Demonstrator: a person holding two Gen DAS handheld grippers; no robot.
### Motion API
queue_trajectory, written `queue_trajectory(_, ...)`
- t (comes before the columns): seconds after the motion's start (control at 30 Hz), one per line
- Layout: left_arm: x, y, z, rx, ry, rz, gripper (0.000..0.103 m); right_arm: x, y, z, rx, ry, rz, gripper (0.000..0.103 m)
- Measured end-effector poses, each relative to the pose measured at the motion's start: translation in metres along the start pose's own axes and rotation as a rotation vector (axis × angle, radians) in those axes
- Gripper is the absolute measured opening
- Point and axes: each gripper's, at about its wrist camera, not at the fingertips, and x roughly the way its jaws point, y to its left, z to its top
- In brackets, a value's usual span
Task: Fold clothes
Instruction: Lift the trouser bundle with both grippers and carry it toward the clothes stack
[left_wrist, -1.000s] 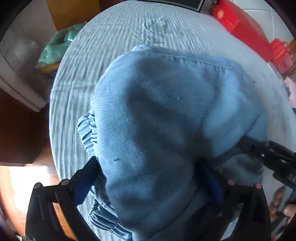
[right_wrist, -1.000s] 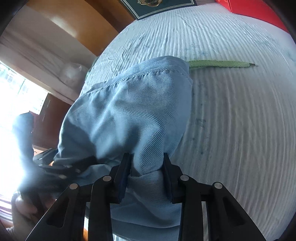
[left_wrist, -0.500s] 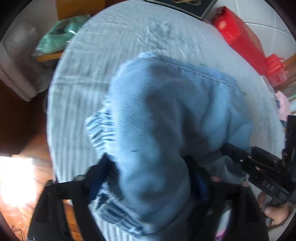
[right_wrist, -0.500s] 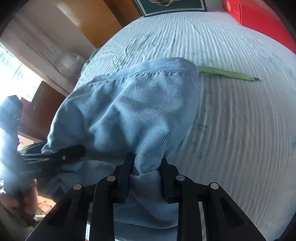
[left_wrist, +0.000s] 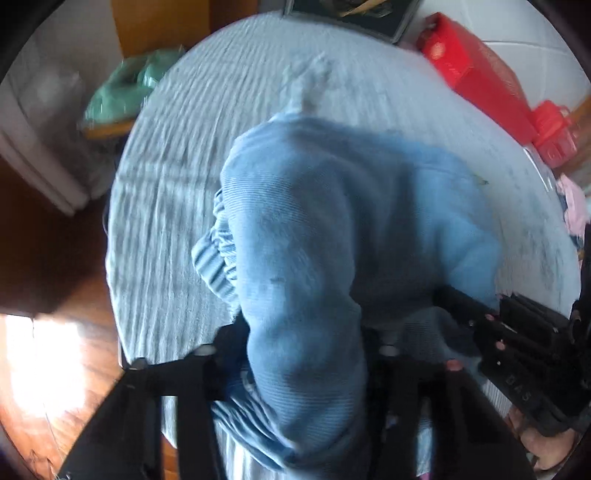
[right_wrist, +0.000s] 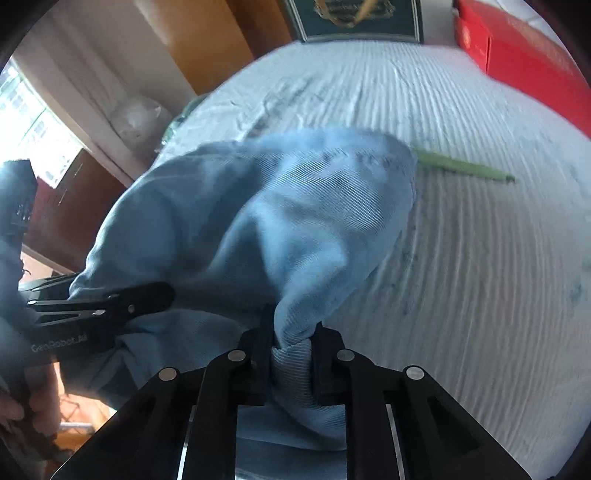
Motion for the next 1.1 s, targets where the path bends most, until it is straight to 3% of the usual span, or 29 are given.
queue_trajectory(0.27,-0.050,-0.034,0.002,0.079,-0.086,-0.081,0.033,-0.071,-0.002,0.003,-0.013,-0.154,0.000,0.014)
queue_trajectory(0.5,-0.083,-0.116,0.013,0.219,-0.147,-0.181,0.033,-0.140,-0.045,-0.005,0.041,-0.270,-0.108,0.014)
queue_trajectory(0.73,-0.082,-0.248,0.008,0.367,-0.145,-0.220,0.033,-0.206,-0.134,-0.027,0.136,-0.331,-0.214,0.014)
queue_trajectory(1.1,-0.047,-0.498,0.011,0.415,-0.118,-0.250,0.033,-0.300,-0.361,-0.051,0.193,-0.339,-0.238,0.014)
